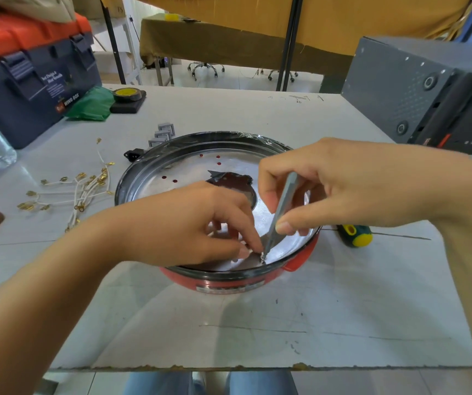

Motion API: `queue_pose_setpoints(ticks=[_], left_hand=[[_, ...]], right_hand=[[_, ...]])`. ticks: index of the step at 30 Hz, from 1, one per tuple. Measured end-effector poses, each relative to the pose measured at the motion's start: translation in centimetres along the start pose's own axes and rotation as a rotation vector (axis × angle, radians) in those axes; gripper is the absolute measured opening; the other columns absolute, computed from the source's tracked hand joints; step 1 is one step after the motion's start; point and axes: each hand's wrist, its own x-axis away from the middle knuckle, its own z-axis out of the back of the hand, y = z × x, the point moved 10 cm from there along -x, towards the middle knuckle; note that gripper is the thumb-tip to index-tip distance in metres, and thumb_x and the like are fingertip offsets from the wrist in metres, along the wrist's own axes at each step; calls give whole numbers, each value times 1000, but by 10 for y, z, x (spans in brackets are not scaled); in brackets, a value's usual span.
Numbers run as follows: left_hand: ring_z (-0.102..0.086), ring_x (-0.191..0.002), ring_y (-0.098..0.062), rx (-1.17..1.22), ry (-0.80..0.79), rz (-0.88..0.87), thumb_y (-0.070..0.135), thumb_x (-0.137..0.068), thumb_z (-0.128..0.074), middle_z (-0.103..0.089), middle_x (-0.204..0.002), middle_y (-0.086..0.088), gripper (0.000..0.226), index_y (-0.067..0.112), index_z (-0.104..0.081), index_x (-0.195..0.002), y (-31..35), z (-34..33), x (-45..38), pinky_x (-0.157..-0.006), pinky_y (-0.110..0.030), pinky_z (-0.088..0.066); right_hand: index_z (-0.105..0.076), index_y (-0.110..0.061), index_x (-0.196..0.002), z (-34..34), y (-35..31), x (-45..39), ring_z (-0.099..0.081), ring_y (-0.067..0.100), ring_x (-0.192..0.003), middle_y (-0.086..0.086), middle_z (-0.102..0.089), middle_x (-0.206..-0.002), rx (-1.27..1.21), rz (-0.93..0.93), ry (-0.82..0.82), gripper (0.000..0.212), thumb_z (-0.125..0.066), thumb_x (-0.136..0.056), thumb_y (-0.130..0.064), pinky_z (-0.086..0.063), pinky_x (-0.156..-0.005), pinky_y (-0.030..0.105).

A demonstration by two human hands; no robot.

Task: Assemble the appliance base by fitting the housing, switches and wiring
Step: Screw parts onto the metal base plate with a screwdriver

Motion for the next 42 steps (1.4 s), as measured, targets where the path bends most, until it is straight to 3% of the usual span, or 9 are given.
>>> queue_pose_setpoints(ticks=[9, 17, 24, 29, 33, 35, 38, 40, 42], left_hand=[[-49, -116, 5, -79, 60, -20, 42, -85, -57, -58, -121, 27, 29, 36, -68, -111, 2, 0, 9, -97, -29, -41], [-52, -110, 6, -24, 65, -25, 40, -83, -60, -61, -114, 27, 25, 33, -70, -105, 2, -1, 8, -95, -23, -40], [-56, -101, -2, 14, 84, 5, 41, -80, -59, -64, -106, 18, 25, 36, -67, -104, 0, 0, 10, -86, -28, -43], [-57, -91, -8, 1, 102, 22, 45, -79, -57, -64, -97, 12, 28, 34, -61, -104, -1, 2, 11, -76, -30, -43], [-57, -84, -4, 16, 105, 26, 44, -82, -61, -62, -90, 19, 20, 34, -56, -99, -1, 3, 11, -73, -25, -43], [-58, -83, -3, 47, 94, 40, 38, -83, -64, -63, -95, 25, 22, 34, -55, -102, -2, 3, 11, -73, -22, -44], [-57, -86, 11, 79, 82, 52, 35, -81, -65, -63, -110, 29, 33, 32, -53, -112, -4, 1, 11, -73, -11, -41], [-53, -77, 19, 73, 80, 50, 35, -80, -64, -62, -113, 30, 37, 32, -52, -115, -4, 0, 11, -67, -6, -36], [-56, -74, 10, 67, 77, 55, 37, -80, -63, -61, -113, 32, 38, 32, -51, -116, -4, 0, 11, -65, -11, -38]], right_hand=[[-67, -29, -74, 11, -8, -3, -59, -4, -62, -19, -63, -64, 124, 27, 24, 4, -68, -77, -31, -39, -55, 3], [-58, -27, -62, 8, -17, -15, -55, 3, -54, -14, -59, -52, 289, 19, 4, 26, -57, -69, -52, -40, -56, 9], [-45, -23, -50, 2, -31, -21, -45, 0, -58, -27, -49, -62, 458, 48, -19, 43, -42, -70, -61, -35, -59, 9], [-40, -19, -47, 6, -31, -19, -42, 3, -57, 2, -40, -42, 543, 31, 37, 51, -34, -70, -65, -35, -55, 12], [-42, -24, -52, -1, -30, -16, -47, -10, -62, -28, -51, -55, 498, 0, -23, 42, -37, -69, -62, -35, -60, 5], [-49, -27, -58, -4, -28, -15, -49, -14, -64, -32, -53, -57, 450, -10, -68, 33, -42, -69, -58, -34, -64, 1], [-57, -33, -79, -7, -27, -12, -45, -23, -77, -55, -41, -78, 418, -17, -127, 24, -46, -70, -52, -32, -69, -2], [-57, -35, -82, -8, -26, -11, -46, -21, -78, -52, -44, -82, 395, -20, -152, 16, -49, -73, -46, -33, -70, -1], [-59, -35, -77, -5, -26, -11, -52, -16, -73, -41, -55, -75, 366, -36, -136, 14, -51, -73, -45, -35, -68, 0]])
